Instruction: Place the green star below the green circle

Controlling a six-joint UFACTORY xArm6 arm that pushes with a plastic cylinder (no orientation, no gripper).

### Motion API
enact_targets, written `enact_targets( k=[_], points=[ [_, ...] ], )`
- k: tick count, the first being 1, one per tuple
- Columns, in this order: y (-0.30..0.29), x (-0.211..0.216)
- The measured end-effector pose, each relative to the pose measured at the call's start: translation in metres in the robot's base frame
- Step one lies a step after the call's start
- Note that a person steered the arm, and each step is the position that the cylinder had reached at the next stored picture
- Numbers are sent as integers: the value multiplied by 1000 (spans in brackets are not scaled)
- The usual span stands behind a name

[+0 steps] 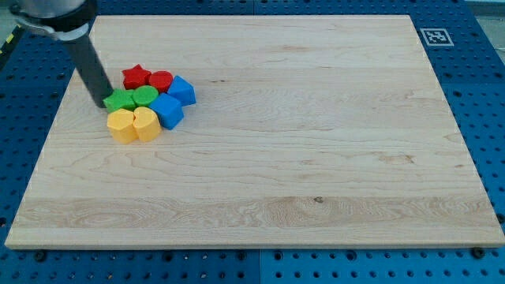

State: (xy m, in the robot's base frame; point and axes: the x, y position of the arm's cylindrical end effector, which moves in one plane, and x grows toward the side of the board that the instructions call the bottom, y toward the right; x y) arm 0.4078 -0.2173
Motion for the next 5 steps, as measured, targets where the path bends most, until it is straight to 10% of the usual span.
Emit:
enact_targets(
  k=[5],
  points=[
    [153, 29]
  ],
)
